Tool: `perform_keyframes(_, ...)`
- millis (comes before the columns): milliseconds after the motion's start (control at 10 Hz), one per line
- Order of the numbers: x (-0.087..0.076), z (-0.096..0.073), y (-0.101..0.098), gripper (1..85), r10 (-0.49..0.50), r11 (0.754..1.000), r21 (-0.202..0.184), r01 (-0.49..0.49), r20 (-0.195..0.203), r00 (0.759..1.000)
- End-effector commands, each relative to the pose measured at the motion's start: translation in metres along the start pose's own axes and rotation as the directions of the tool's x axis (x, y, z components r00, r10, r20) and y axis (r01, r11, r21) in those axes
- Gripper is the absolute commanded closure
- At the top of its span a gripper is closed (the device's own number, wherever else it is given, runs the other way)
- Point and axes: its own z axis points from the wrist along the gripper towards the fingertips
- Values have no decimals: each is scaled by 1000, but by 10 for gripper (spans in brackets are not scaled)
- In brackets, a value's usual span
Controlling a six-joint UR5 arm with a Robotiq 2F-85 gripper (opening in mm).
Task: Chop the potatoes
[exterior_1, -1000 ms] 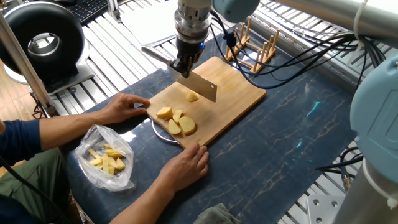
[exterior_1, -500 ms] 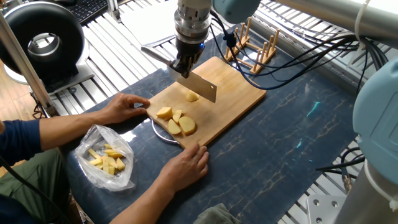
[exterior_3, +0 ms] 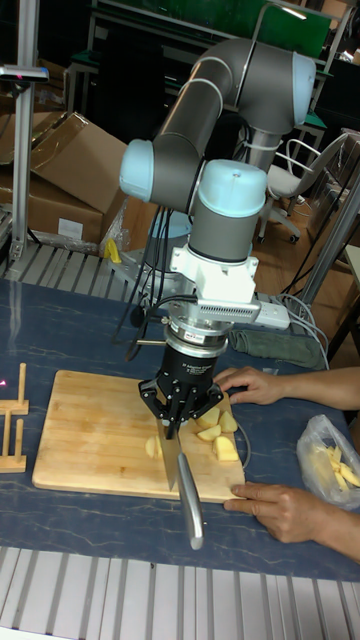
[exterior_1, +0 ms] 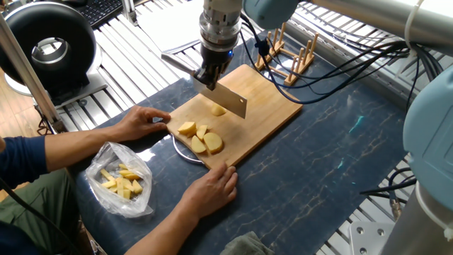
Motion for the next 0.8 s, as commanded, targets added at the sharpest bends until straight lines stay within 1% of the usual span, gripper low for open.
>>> perform_keyframes(0,0,0,1,847,10,1000,-16,-9,7,1000)
perform_keyframes(400,1,1,2,847,13,999,-35,-12,11,1000)
perform_keyframes(700,0,4,-1,847,5,999,-33,-4,17,1000)
